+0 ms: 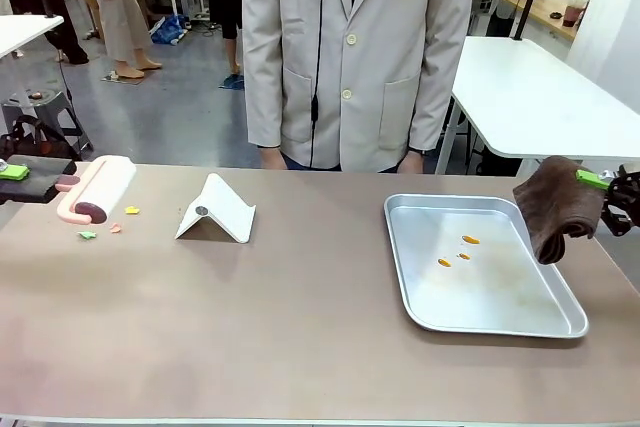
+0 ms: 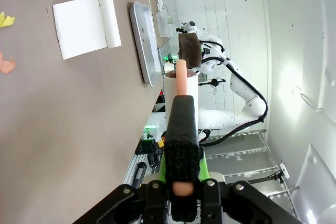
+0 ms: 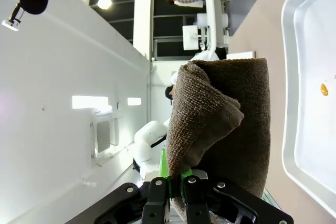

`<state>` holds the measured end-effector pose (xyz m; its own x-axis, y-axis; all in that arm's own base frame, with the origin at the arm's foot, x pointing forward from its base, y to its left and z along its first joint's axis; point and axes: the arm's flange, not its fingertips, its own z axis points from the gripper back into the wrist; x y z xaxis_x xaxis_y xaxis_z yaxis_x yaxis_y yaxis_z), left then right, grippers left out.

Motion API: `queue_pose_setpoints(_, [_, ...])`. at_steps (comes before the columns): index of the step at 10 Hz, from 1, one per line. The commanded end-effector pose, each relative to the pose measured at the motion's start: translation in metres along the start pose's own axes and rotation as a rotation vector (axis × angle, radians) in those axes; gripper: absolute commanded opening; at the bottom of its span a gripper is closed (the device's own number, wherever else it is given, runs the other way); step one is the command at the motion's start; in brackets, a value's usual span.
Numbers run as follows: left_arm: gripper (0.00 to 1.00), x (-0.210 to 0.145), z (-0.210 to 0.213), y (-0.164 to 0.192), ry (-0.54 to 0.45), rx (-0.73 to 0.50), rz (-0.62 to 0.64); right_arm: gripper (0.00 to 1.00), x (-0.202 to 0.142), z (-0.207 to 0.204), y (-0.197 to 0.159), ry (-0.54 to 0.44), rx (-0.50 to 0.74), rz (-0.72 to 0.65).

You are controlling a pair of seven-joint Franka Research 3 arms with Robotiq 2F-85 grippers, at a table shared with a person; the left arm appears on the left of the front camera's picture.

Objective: Clean the surface of the table.
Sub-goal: Hold the Lint Roller with your left hand and the towel with your right hand, then if a person points to the right, clean the right side of the table with your right hand, and if they point to the left, clean the left side with your left hand.

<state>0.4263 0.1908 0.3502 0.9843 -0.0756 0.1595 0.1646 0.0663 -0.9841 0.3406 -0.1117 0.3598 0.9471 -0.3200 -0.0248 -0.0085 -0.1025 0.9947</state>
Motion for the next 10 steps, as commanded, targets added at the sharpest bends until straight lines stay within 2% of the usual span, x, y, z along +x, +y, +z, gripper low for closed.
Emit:
queue_pose_setpoints(1, [0.00, -0.0010, 0.0003, -0.0031, 0.002, -0.006, -0.008, 0.00, -0.0024, 0.0009, 0.0015, 0.013, 0.009, 0.000])
queue_pose_setpoints(10, [0.00, -0.0010, 0.0003, -0.0031, 0.002, -0.006, -0.008, 0.00, -0.0024, 0.0009, 0.0015, 0.013, 0.009, 0.000])
